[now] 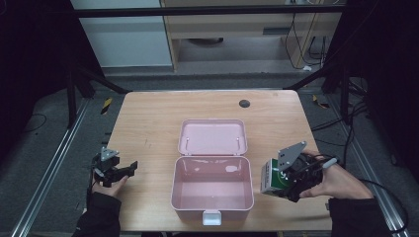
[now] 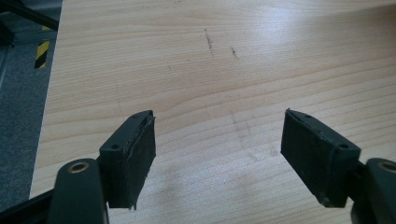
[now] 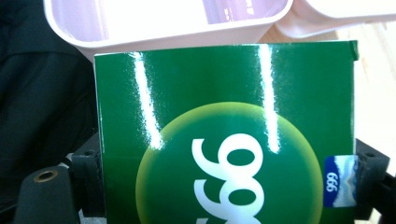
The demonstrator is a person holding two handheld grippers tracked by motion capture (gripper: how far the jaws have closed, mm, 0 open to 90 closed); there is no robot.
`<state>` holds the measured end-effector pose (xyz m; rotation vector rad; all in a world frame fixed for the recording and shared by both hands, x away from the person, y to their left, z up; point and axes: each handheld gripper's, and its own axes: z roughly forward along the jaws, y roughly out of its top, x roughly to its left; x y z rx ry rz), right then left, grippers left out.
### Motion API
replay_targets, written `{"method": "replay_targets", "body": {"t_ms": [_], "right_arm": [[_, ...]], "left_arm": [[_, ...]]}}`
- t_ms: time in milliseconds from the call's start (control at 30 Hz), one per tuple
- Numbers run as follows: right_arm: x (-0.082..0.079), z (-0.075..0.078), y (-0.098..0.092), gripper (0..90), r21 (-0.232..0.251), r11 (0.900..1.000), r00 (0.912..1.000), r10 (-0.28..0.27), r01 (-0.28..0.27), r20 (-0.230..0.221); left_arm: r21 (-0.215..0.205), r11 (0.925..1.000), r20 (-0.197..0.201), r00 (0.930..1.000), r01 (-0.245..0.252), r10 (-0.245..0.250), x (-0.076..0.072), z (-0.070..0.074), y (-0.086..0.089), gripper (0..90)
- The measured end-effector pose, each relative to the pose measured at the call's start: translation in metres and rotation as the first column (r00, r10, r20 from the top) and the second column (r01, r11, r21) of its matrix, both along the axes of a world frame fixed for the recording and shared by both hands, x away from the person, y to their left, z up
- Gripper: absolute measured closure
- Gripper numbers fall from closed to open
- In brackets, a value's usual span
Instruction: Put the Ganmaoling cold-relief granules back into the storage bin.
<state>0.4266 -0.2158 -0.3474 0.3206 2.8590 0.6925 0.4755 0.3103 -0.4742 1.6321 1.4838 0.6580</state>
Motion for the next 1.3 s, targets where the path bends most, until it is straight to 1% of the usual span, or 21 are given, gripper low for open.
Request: {"method": "replay_targets", "body": {"t_ms": [67, 100, 167, 200, 233, 300, 433, 600, 667, 700, 833, 900, 933, 967, 1100, 1133, 1167, 1300], "right_arm": [[0.0, 0.003, 0.0, 15.4, 0.005, 1.0, 1.0, 0.003, -0.003, 0.004], [-0.001, 0.008, 0.0, 15.4, 0.021, 1.0, 0.9999, 0.004, -0.004, 0.016], [-0.002, 0.014, 0.001, 15.4, 0.022, 1.0, 0.9998, 0.002, -0.002, 0.021], [-0.002, 0.014, 0.001, 15.4, 0.022, 1.0, 0.9998, 0.002, -0.002, 0.021], [-0.002, 0.02, 0.002, 15.4, 0.025, 1.0, 0.9994, 0.004, -0.005, 0.033], [-0.003, 0.027, 0.005, 15.4, 0.032, 0.999, 0.9991, 0.009, -0.01, 0.041], [-0.005, 0.039, 0.012, 15.4, 0.043, 0.999, 0.9986, 0.017, -0.019, 0.05], [-0.005, 0.05, 0.024, 15.4, 0.038, 0.998, 0.9976, 0.037, -0.039, 0.058], [-0.005, 0.052, 0.027, 15.4, 0.039, 0.998, 0.9975, 0.038, -0.041, 0.06], [-0.005, 0.054, 0.033, 15.4, 0.035, 0.998, 0.9974, 0.044, -0.046, 0.057], [-0.004, 0.057, 0.044, 15.4, 0.027, 0.998, 0.9968, 0.057, -0.058, 0.056], [-0.003, 0.058, 0.05, 15.4, 0.027, 0.997, 0.9961, 0.069, -0.07, 0.055], [-0.003, 0.058, 0.05, 15.4, 0.027, 0.997, 0.9961, 0.069, -0.07, 0.055], [-0.002, 0.058, 0.056, 15.4, 0.028, 0.996, 0.9955, 0.078, -0.08, 0.053], [-0.001, 0.059, 0.066, 15.4, 0.032, 0.995, 0.994, 0.095, -0.097, 0.055], [-0.001, 0.059, 0.066, 15.4, 0.032, 0.995, 0.994, 0.095, -0.097, 0.055], [0.0, 0.058, 0.072, 15.4, 0.032, 0.994, 0.9931, 0.105, -0.107, 0.051], [0.002, 0.056, 0.082, 15.4, 0.028, 0.992, 0.9915, 0.123, -0.124, 0.042]], "left_arm": [[0.001, 1.0, -0.001, 1.0, 0.0, 0.0, 0.0, 0.0, 0.0, 25.6], [0.0, 1.0, -0.001, 1.0, 0.0, 0.0, 0.0, 0.0, 0.0, 25.6], [0.001, 1.0, -0.001, 1.0, 0.0, 0.0, 0.0, 0.0, 0.0, 25.6], [0.001, 1.0, -0.001, 1.0, 0.0, 0.0, 0.0, 0.0, 0.0, 25.6], [0.001, 1.0, -0.001, 1.0, 0.0, 0.0, 0.0, 0.0, 0.0, 25.6], [0.0, 1.0, -0.001, 1.0, 0.0, 0.0, 0.0, 0.0, 0.0, 25.6], [0.0, 1.0, -0.001, 1.0, 0.0, 0.0, 0.0, 0.0, 0.0, 25.6], [-0.001, 1.0, -0.002, 1.0, 0.001, -0.001, 0.0, 0.0, 0.0, 25.6], [0.0, 1.0, -0.003, 1.0, 0.001, -0.001, 0.0, 0.0, 0.0, 25.6], [0.0, 1.0, -0.004, 1.0, 0.001, -0.001, 0.0, 0.0, 0.0, 25.6], [0.002, 1.0, -0.006, 1.0, 0.001, -0.001, 0.0, 0.0, 0.001, 25.6], [0.002, 1.0, -0.006, 1.0, 0.001, -0.001, 0.0, -0.001, 0.001, 25.6], [0.002, 1.0, -0.006, 1.0, 0.001, -0.001, 0.0, -0.001, 0.001, 25.5], [0.003, 1.0, -0.006, 1.0, 0.002, -0.002, 0.0, 0.0, 0.001, 25.6], [0.002, 1.0, -0.005, 1.0, 0.002, -0.002, 0.0, 0.0, 0.001, 25.6], [0.001, 1.0, -0.005, 1.0, 0.002, -0.002, 0.0, 0.0, 0.001, 25.6], [0.002, 1.0, -0.005, 1.0, 0.001, -0.001, 0.0, 0.0, 0.001, 25.6], [0.003, 1.0, -0.005, 1.0, 0.001, -0.001, 0.0, 0.0, 0.001, 25.6]]}}
